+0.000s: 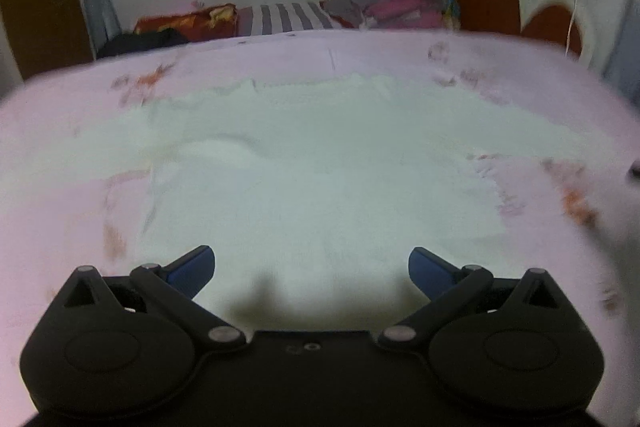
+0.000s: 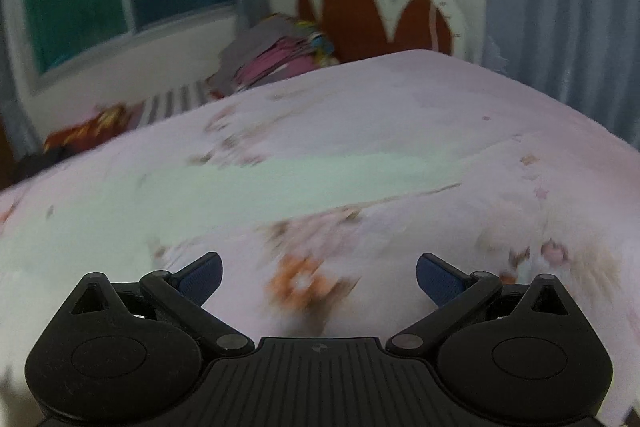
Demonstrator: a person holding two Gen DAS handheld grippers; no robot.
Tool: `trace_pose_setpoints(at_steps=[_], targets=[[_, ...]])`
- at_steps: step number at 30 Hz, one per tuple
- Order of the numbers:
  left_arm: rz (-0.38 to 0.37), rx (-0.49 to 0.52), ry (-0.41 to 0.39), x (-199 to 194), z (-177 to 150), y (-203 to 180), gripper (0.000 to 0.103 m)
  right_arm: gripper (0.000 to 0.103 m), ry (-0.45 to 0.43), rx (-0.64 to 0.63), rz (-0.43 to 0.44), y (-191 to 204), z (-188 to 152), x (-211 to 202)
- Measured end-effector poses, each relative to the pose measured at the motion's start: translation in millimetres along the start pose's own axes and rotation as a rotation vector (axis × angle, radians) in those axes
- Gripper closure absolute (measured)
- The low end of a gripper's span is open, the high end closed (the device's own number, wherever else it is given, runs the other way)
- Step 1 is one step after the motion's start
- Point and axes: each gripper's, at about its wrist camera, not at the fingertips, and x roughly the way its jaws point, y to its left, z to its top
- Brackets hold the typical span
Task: Fold small clothes
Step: 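Move the right gripper to the sweater sleeve cuff and close on it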
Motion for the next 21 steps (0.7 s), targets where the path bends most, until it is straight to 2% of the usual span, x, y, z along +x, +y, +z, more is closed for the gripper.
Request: trace_pose_setpoints(at_steps=[2,6,7,8,10,14,17,21], targets=[[0.016,0.015,0.016,15,17,-11,0.0,0.001,-0.002,0.048,-0.005,-25,13,24],[0.0,-0.046,-0.01,25,44,-27,0.0,0.002,0.012,0.161,-0.014,-73,35,72],[-0.003,-0.058,-0.013,28,48,-31,0.0,0.009,0.011,0.188,-0.014,-84,38,81],[0.008,-0.067,-0.016,31,53,-35,0.0,0.03,0.009,0.203,-0.018,-91,41,90],[0.04,-0.063,-0.016,38,59,-45,0.0,0.033,0.025,0.229,-0.037,-104,46,107],[0.036,-0.066,-0.01,50,66,-57,0.0,0.034,0.025,0.302,-0.039,-128,49,129],[0.042,-0.094,-0.014,54,68,-57,0.0,0.054,0.04,0.399,-0.02,-149,46,144],[0.003,-0.133,0.02,66,74,-51,0.0,0.057,0.012,0.504,0.008,-173,44,150]])
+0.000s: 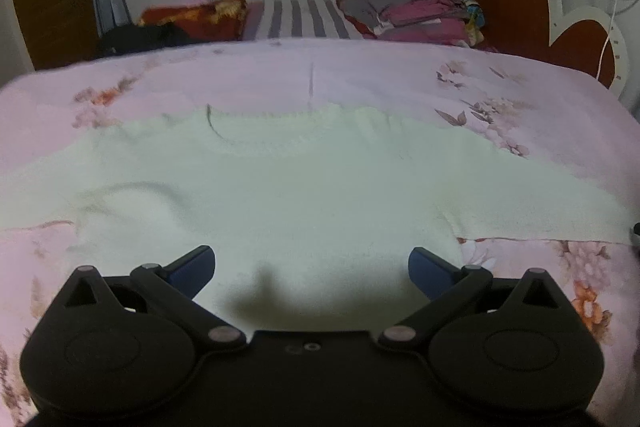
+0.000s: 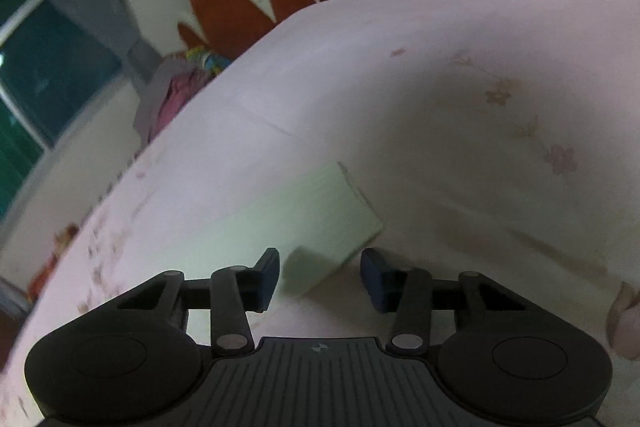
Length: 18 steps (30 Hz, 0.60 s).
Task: Fold small clothes
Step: 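Move the right gripper to the sweater sleeve cuff and close on it, then carry the sleeve across the sweater body with the right gripper and open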
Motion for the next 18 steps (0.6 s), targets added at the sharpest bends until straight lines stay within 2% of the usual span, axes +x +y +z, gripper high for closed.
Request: trace_pose_setpoints(at_steps=[4,6,7,9,12,14,18], targets=[[-0.021,-0.051,0.013,6,7,2,0.0,0.061,-0.014,0.065,0.029,-8,5,-1],[-0.01,-0.05,0.002,6,11,0,0.0,0.083,0.002,0.089,0.05,-12,6,-1],[-0.001,-0.039,0.0,7,12,-2,0.0,0.086,0.015,0.097,0.054,-12,5,1],[0.029,-0.02,0.011,10,15,-7,0.0,0.099,0.02,0.084,0.052,-12,4,3],[0.035,-0.04,0.014,12,19,-2,0.0,0.1,0.011,0.083,0.047,-16,12,-1],[0.059,-0.046,0.014,13,19,6,0.0,0.101,0.023,-0.005,0.021,-7,11,0],[0.119,-0.002,0.07,21,13,24,0.0,0.101,0.038,-0.016,0.003,-1,16,-4]])
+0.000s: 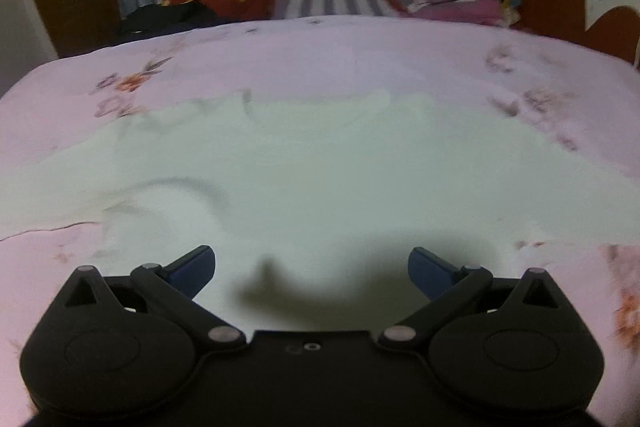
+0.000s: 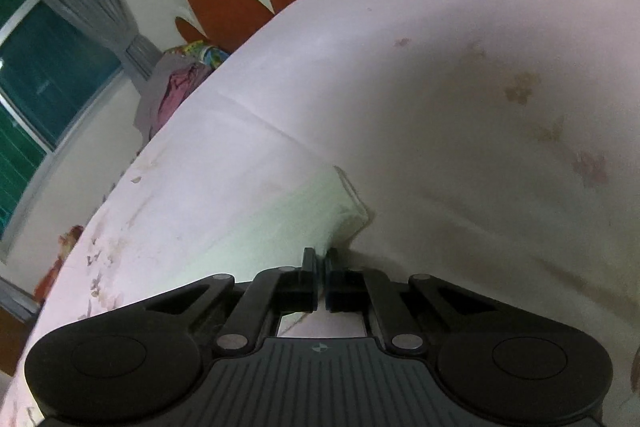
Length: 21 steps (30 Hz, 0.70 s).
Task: Fold small clothes
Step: 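Carry the sleeve across the sweater body with the right gripper and open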
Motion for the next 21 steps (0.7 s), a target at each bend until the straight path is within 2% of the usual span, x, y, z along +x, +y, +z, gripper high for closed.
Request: trace_pose_setpoints(at_steps=[3,8,12,15,21], targets=[[0.021,-0.032,-0.007,-1,-6,22,0.0,0.101,-0.012,-0.045,0.04,20,2,-7],[0.041,-0.084,-0.062,-7,-15,57,0.0,0.101,0.011,-0.177,0.085,75,-21,-16],[-0.018,-0.127,-0.061,-4,-18,88,0.0,0.101,0.028,-0.276,0.102,127,-49,-22],[-0.04,-0.113,-0.064,-1,-20,110,0.0,0.101,0.032,-0.335,0.121,161,-75,-30],[-0.013,-0.047,-0.109,-2,-33,153,0.0,0.101,0.043,-0.426,0.138,221,-124,-34]])
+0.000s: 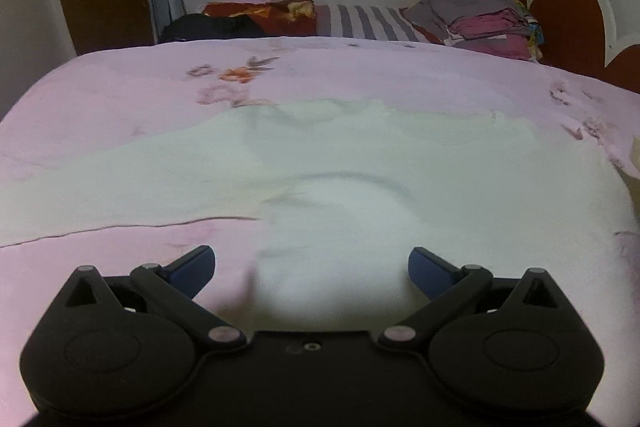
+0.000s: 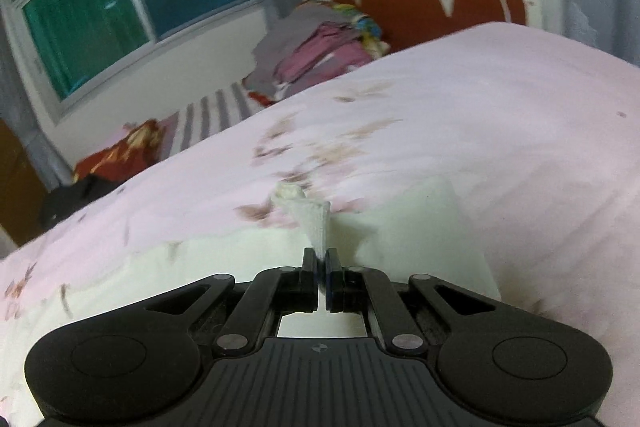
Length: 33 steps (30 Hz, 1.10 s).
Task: Fold small clothes
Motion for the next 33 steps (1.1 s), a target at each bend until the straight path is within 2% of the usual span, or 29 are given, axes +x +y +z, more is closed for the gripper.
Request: trace_pose_setpoints(at_steps=[5,12,16,22,25,26,27,29,30,31,32,33], targets=[[-0.011,-0.046,-0.001,-1,-10,46,0.0,0.101,0.031,-0.087,0.034,70,-13,30],[-0.008,-0.186,-0.006,-6,-22,113,0.0,0.101,0.094,-0.229,0.122,161,-52,64],[-0.016,-0.21,-0.006,-10,-30,139,0.0,0.101,0.122,-0.301,0.178,200,-70,86],[-0.013,-0.242,-0.022,-12,-34,156,0.001,0.101,0.161,-0.401,0.251,246,-103,94],[-0.012,-0.244,-0.029,-10,-30,152,0.0,0.1,0.241,-0.438,0.295,259,-120,104],[-0.032,-0.244,-0.025,-8,-26,148,0.001,0.088,0.224,-0.464,0.296,262,-125,106],[-0.048,-0.246,-0.023,-6,-24,146,0.001,0.058,0.204,-0.485,0.313,264,-127,106],[-0.074,-0.25,-0.026,-2,-17,136,0.002,0.03,0.203,-0.476,0.363,261,-126,103],[-0.098,-0.254,-0.031,2,-12,128,0.003,0.031,0.173,-0.482,0.352,257,-125,99],[-0.126,-0.258,-0.033,6,-6,120,0.008,0.031,0.157,-0.502,0.347,253,-126,95],[-0.167,-0.259,-0.033,12,0,111,0.016,0.035,0.15,-0.507,0.347,248,-126,92],[-0.23,-0.26,-0.028,20,7,99,0.021,0.054,0.149,-0.482,0.353,237,-124,90]])
